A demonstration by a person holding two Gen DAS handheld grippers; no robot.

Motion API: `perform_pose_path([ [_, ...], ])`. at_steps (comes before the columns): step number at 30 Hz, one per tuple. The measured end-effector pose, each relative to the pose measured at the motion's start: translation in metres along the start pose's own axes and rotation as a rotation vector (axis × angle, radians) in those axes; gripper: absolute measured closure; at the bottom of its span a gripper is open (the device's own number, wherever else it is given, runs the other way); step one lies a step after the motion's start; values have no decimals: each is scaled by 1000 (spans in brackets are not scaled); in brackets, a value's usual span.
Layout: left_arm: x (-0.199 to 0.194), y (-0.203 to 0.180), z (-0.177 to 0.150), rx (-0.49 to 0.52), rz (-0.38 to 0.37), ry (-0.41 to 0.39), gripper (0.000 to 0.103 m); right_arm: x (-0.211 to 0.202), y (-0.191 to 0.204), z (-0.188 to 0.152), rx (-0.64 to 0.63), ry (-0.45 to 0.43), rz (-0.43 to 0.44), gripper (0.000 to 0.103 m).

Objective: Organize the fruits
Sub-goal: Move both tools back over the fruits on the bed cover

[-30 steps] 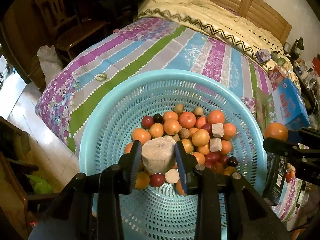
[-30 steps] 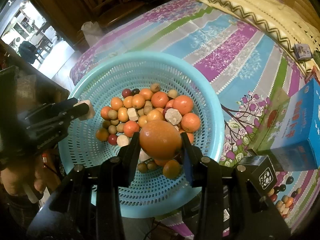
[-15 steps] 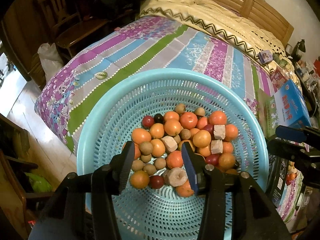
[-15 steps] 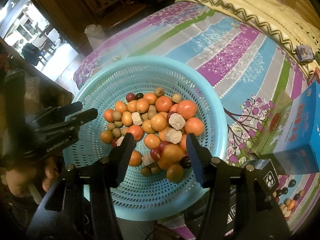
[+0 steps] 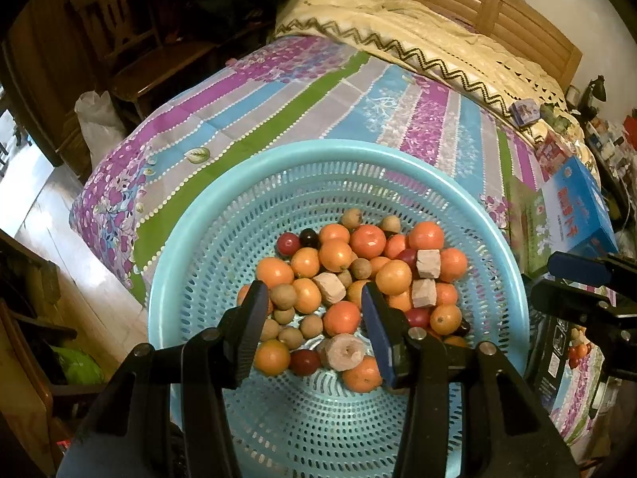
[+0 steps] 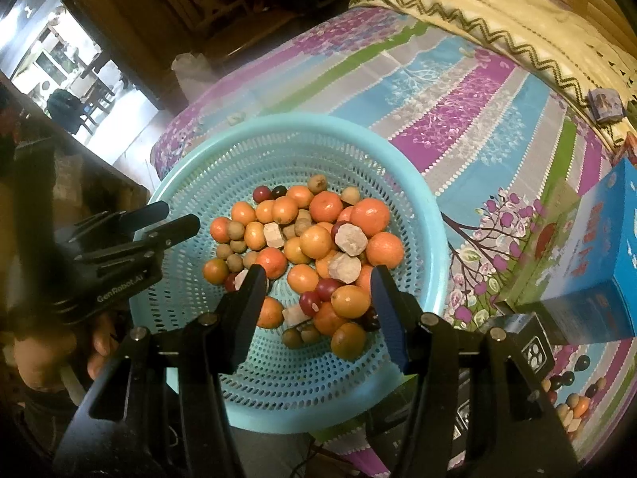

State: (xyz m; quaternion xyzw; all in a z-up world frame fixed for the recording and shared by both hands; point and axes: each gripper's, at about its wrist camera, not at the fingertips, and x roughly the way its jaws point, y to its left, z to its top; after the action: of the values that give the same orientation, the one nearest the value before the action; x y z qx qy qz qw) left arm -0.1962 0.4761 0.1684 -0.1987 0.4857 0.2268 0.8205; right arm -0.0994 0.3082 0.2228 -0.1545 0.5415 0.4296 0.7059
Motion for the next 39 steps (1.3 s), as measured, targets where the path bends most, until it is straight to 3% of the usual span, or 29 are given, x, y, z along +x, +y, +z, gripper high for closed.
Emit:
perform_pose_path([
  [7,-19,-47,-7,69,-47,-32,53,-30,-27,-26,45,-49,-19,45],
  [14,-29,-123,-21,171,-131,-51,50,-77,-86,-77,158,-127,-105,37],
  [20,-44,-209,-47,294,-233,-84,46,-133,-160,-155,332,-250,-242,29],
  [25,-53,-288,-82,433,-323,-98,40,-160,-228,-239,539,-315,-384,29],
  [30,-43,-367,-122,568,-410,-52,40,-149,-261,-297,635,-290,-420,29],
  [34,-13,-402,-146,610,-446,13,40,-128,-271,-331,644,-264,-393,29],
  [39,35,-418,-169,618,-409,64,40,-101,-272,-348,591,-285,-321,59],
])
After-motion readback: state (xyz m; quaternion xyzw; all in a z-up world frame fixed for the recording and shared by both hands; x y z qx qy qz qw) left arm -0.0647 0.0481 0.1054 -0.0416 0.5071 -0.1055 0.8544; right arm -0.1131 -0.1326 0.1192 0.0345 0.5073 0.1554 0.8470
